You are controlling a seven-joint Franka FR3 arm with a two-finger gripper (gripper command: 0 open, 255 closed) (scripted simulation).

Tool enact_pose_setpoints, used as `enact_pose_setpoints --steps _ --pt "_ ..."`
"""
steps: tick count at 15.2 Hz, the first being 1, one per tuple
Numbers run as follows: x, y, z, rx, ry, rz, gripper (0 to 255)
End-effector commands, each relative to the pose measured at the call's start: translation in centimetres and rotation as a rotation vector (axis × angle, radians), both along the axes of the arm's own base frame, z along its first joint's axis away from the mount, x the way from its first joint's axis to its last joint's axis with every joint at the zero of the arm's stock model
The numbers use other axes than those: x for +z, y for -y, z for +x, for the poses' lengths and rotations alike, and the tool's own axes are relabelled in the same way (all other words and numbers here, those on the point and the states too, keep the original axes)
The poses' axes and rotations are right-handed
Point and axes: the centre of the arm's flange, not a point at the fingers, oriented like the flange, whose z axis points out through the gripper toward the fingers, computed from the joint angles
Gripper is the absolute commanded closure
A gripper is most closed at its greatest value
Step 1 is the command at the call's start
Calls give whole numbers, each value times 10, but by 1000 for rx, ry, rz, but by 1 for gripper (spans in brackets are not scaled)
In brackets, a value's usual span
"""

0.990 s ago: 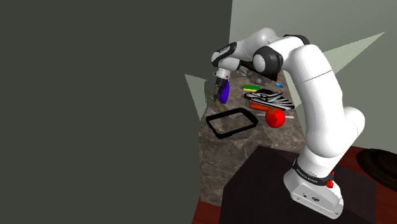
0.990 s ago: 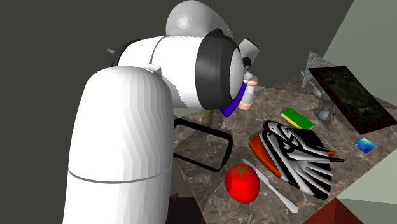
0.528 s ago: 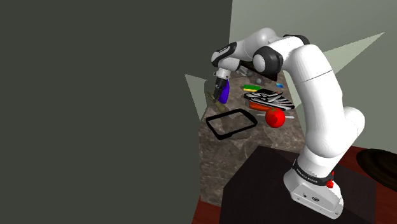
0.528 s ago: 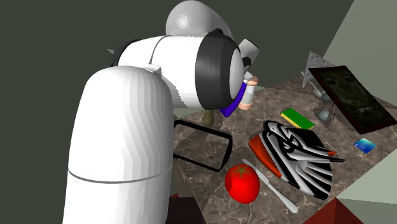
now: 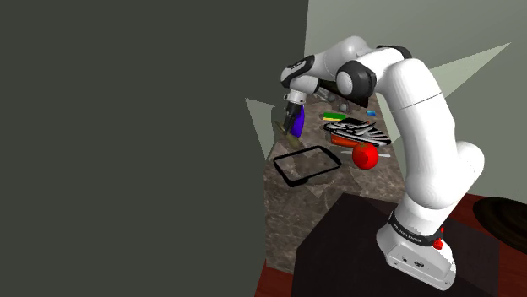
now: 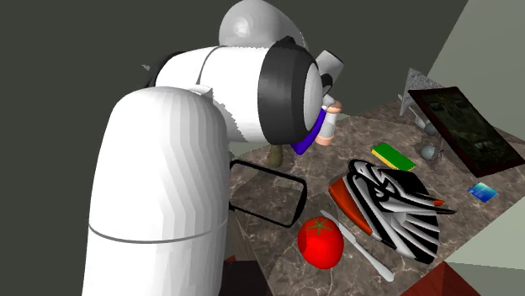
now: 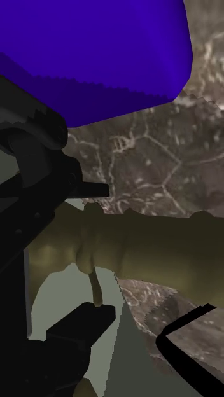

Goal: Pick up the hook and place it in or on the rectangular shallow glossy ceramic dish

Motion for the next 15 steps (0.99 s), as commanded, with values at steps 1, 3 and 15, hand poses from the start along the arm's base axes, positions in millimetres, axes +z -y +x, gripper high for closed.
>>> enact_pose_setpoints --steps 1,3,15 --pt "12 -1 1 1 4 0 255" --pt "23 -1 1 1 4 0 255" --pt "86 -1 1 1 4 0 255"
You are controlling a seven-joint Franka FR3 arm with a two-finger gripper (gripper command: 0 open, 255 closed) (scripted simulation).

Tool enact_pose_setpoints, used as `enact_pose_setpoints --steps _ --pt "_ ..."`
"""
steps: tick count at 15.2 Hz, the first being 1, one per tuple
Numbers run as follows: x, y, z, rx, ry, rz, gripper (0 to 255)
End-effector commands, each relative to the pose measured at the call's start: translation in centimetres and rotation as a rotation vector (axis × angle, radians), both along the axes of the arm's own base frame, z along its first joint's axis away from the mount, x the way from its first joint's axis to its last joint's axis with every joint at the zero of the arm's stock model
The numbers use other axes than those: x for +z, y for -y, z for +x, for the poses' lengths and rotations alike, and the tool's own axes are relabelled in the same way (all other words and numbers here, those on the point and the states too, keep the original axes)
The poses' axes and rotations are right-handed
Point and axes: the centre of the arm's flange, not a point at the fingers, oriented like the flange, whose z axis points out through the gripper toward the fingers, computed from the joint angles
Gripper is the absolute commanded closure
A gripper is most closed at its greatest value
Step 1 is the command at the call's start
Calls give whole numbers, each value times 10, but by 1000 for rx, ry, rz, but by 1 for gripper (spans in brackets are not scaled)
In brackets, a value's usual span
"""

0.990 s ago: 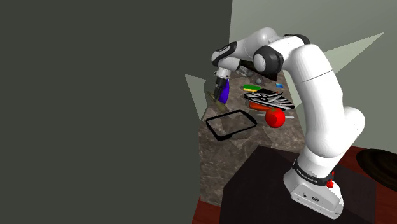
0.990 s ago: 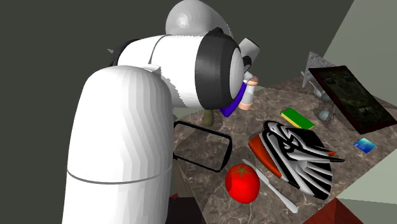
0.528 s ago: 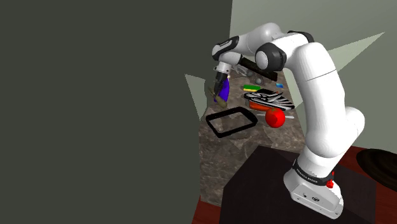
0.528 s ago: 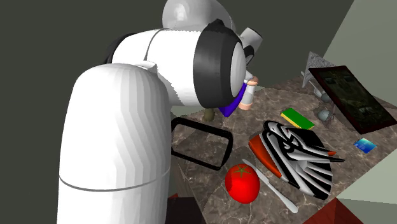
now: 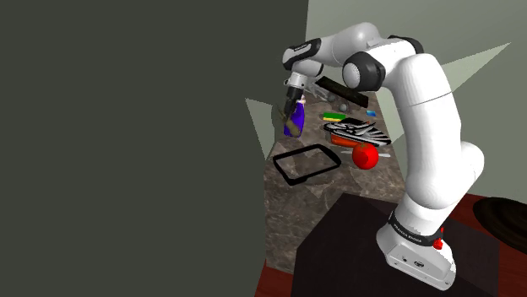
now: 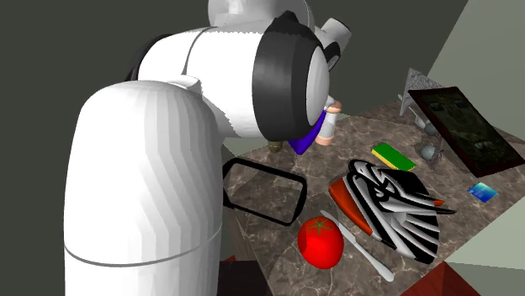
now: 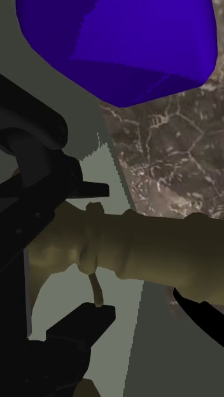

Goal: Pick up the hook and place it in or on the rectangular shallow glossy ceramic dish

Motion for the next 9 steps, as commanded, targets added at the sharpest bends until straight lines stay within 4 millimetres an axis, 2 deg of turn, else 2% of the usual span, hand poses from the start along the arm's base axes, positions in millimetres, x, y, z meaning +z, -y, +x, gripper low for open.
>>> enact_pose_setpoints --steps 1,7,9 --pt "11 0 0 0 0 0 255" --pt "38 0 0 0 0 0 255" --pt "37 -8 -26 0 0 0 255"
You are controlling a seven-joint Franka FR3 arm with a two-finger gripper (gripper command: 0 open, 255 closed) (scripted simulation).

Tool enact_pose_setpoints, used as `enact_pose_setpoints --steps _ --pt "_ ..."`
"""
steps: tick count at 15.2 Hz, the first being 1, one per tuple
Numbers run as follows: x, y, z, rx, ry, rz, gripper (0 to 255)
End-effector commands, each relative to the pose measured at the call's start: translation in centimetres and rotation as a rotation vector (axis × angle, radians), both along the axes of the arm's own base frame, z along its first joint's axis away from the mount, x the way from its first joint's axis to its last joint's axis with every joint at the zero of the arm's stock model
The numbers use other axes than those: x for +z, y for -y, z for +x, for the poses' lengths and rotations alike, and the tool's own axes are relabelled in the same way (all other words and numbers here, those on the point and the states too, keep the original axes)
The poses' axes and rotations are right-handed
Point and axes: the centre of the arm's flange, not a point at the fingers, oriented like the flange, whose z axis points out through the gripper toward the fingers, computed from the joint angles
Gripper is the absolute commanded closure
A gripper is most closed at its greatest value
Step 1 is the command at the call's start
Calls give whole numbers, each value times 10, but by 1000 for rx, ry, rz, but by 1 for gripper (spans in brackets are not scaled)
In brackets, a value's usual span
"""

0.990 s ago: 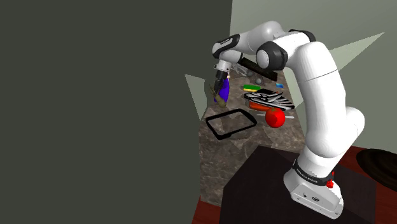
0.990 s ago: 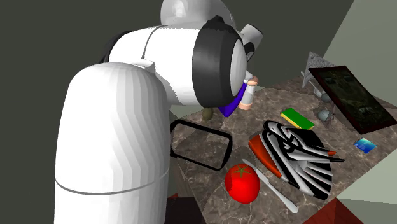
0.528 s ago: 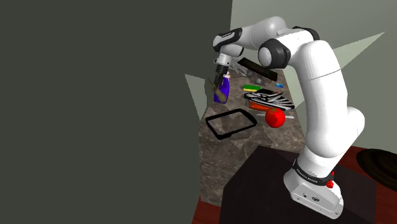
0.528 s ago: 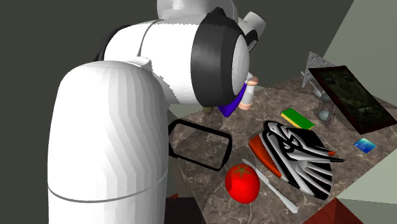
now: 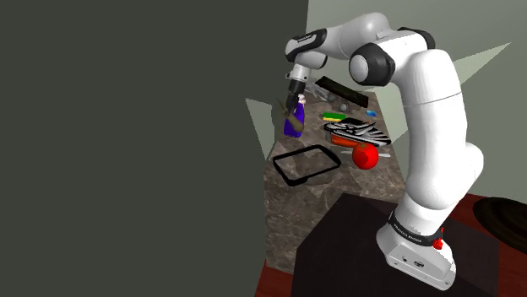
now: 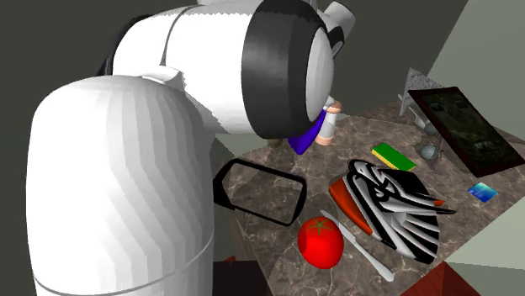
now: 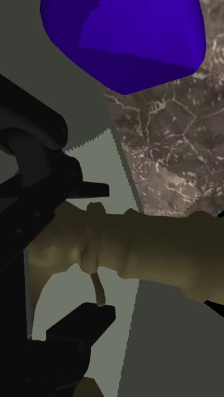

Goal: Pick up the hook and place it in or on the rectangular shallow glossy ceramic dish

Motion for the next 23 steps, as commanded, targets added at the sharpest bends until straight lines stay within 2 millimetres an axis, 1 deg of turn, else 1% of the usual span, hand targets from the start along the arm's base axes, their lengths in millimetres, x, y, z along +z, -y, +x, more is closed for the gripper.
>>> enact_pose_setpoints --steps 1,13,23 --pt "-1 -6 -23 0 0 0 255" --pt "-8 -53 -173 0 0 0 255" --pt "-60 -53 -173 0 0 0 255"
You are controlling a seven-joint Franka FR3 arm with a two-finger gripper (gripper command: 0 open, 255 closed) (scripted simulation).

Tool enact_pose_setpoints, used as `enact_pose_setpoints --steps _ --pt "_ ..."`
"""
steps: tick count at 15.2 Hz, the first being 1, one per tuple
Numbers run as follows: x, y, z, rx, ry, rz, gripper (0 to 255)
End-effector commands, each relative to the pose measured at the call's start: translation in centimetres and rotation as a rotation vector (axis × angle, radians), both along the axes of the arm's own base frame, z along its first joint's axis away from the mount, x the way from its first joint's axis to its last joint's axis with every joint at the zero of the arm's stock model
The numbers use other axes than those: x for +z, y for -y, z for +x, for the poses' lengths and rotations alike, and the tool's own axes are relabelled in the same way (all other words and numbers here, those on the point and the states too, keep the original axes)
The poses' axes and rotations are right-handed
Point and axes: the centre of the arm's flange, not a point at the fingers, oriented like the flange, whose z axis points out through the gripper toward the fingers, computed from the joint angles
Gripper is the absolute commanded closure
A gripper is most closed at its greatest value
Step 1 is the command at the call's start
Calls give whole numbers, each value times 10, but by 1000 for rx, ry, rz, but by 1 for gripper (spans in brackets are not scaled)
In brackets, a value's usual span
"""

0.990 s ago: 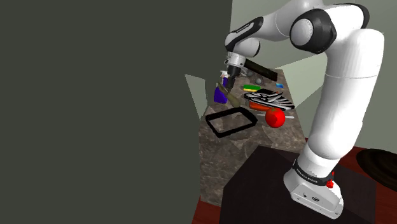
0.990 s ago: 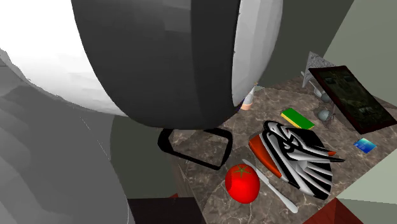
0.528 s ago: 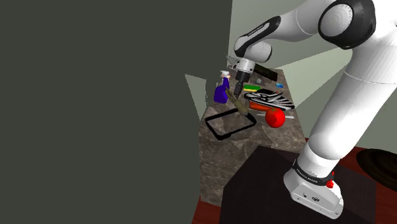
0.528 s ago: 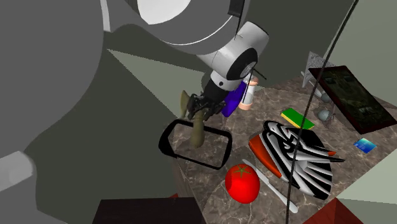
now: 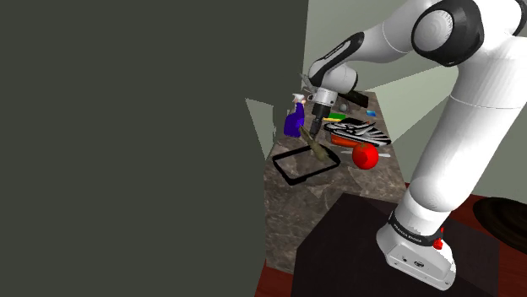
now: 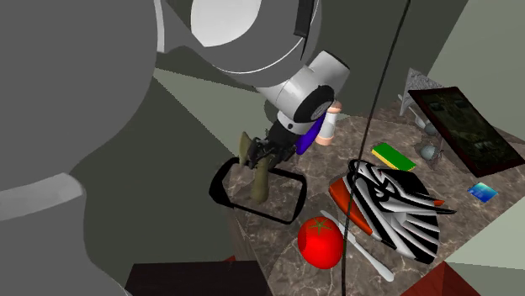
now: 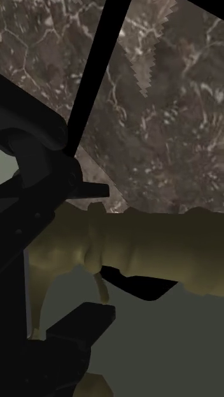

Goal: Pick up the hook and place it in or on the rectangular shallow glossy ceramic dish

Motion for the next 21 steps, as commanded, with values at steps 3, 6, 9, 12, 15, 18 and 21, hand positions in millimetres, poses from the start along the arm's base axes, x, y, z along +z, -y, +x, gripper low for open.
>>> enact_pose_setpoints --steps 3,6,9,12,15,18,21 --pt "-15 0 -1 0 1 0 255" --pt "-15 0 -1 0 1 0 255" --pt "-15 0 -1 0 1 0 255" --pt "-15 0 -1 0 1 0 0" --pt "-15 0 -1 0 1 0 0" --pt "21 18 1 0 1 0 0" --pt "30 23 1 0 1 0 0"
